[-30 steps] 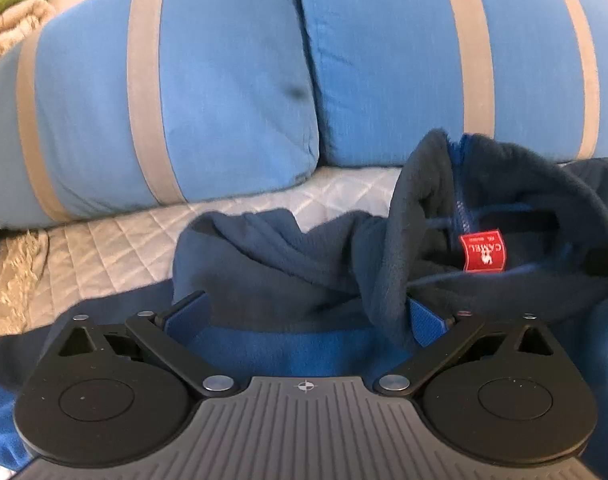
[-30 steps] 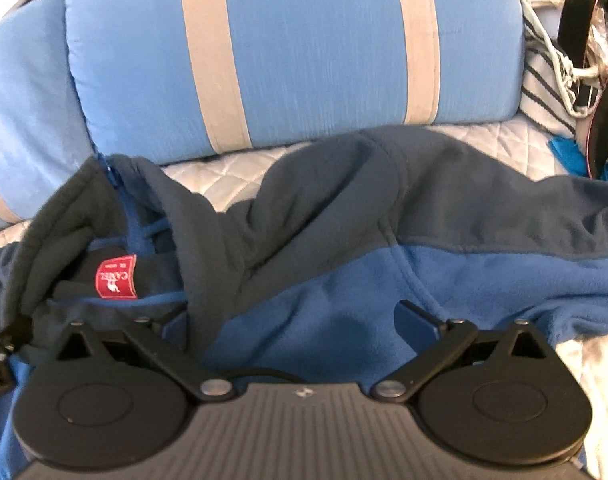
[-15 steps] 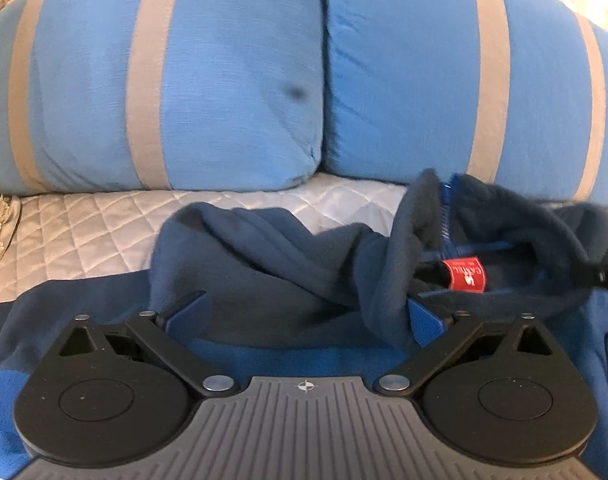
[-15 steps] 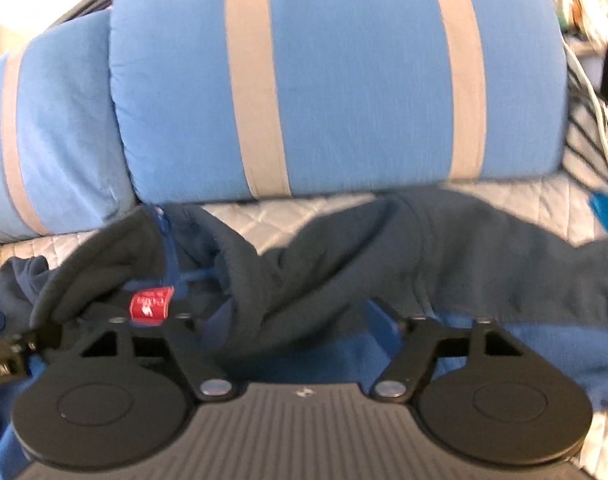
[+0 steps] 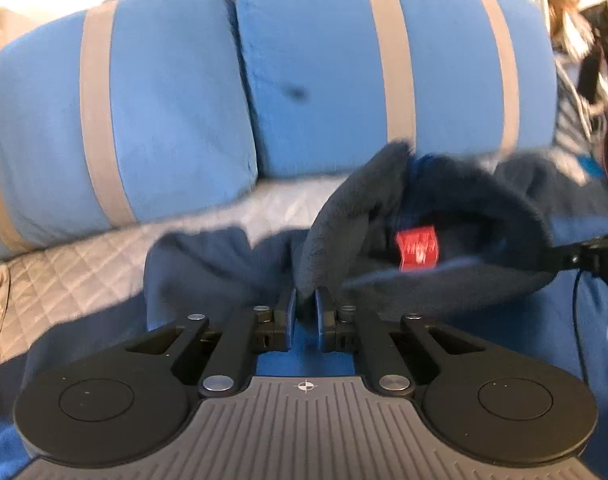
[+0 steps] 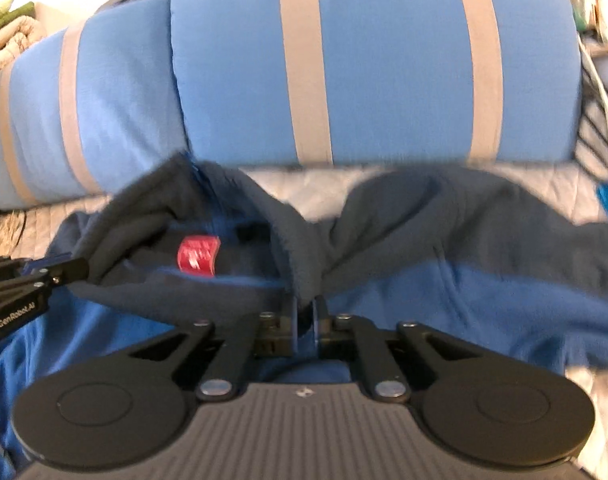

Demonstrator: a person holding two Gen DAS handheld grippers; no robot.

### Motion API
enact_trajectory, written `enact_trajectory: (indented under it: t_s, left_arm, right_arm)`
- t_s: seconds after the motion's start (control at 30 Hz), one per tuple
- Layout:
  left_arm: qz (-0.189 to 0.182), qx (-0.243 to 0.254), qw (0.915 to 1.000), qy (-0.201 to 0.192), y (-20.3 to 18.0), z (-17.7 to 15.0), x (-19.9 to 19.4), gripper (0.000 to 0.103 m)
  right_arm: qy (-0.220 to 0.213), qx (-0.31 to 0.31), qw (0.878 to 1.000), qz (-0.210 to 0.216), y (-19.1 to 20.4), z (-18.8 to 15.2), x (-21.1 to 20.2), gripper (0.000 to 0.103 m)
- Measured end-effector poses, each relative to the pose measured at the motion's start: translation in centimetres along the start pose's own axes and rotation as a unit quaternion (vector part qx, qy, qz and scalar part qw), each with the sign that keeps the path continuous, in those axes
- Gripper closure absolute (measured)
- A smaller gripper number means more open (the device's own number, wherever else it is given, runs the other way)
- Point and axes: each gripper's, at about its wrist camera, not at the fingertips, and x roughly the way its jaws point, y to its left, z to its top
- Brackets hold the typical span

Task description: Fold clothes

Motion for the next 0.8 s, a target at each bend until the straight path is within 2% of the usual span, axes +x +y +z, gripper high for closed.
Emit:
enact_trajectory:
  t_s: [0.13,0.2,0.27,0.33,0.37,0.4,0.43,0.53,0.57,0.6,0.63,0.67,0.7,0.77,0.8]
  left_arm:
    - [-0.013,0.001,0.9989,0.045,0.1,-1.5,1.3,0.089]
    - [-0.023,0.001,0.9990,0.038,0.1,-1.6,1.4,0.089]
    - [-0.029,0.005,0.9995,0.008,-0.1,-1.5,0.9,0.088]
    - [-0.036,0.009,0.9990,-0.024,-0.5,-1.3,0.3,0.067]
    - [-0.034,0.010,0.9988,-0.034,-0.5,-1.1,0.3,0.050]
    - [-0.033,0.011,0.9985,-0.043,-0.5,-1.0,0.3,0.043]
    - [-0.032,0.012,0.9981,-0.052,-0.6,-0.9,0.3,0.043]
    - [-0.038,0.007,0.9970,-0.068,-0.5,-0.4,0.7,0.043]
    - [-0.045,0.003,0.9969,-0.065,-0.4,-0.4,0.8,0.047]
    - [-0.045,0.003,0.9973,-0.057,-0.4,-0.4,0.9,0.069]
    - [-0.037,0.005,0.9983,-0.045,-0.5,-0.5,1.1,0.083]
    - [-0.030,0.008,0.9990,-0.034,-0.6,-0.5,1.3,0.089]
    - [-0.025,0.009,0.9994,-0.023,-0.6,-0.5,1.5,0.089]
    - [-0.023,0.003,0.9997,-0.007,-0.3,-0.7,1.7,0.091]
    - [-0.023,-0.001,0.9997,-0.001,-0.1,-0.8,1.8,0.091]
  right_arm:
    - [0.042,0.012,0.999,0.012,-1.0,-1.2,0.7,0.096]
    - [0.049,0.017,0.999,0.014,-1.2,-1.4,0.8,0.095]
    - [0.044,0.020,0.999,0.016,-1.4,-1.4,0.8,0.095]
    - [0.042,0.021,0.999,0.014,-1.3,-1.3,0.8,0.095]
    - [0.043,0.022,0.999,0.013,-1.2,-1.3,0.7,0.095]
    - [0.043,0.021,0.999,0.013,-1.1,-1.3,0.7,0.095]
    - [0.043,0.020,0.999,0.013,-1.1,-1.3,0.7,0.095]
    - [0.044,0.020,0.999,0.013,-1.3,-1.4,0.5,0.095]
    - [0.045,0.022,0.999,0.014,-1.3,-1.5,0.5,0.095]
    - [0.046,0.025,0.999,0.016,-1.3,-1.5,0.5,0.095]
    - [0.046,0.028,0.998,0.018,-1.5,-1.5,0.4,0.095]
    - [0.045,0.031,0.998,0.019,-1.6,-1.6,0.4,0.094]
    - [0.043,0.035,0.998,0.022,-1.7,-1.5,0.4,0.092]
    - [0.032,0.048,0.998,0.033,-2.0,-1.4,0.1,0.073]
    - [0.024,0.056,0.997,0.040,-2.2,-1.3,-0.1,0.070]
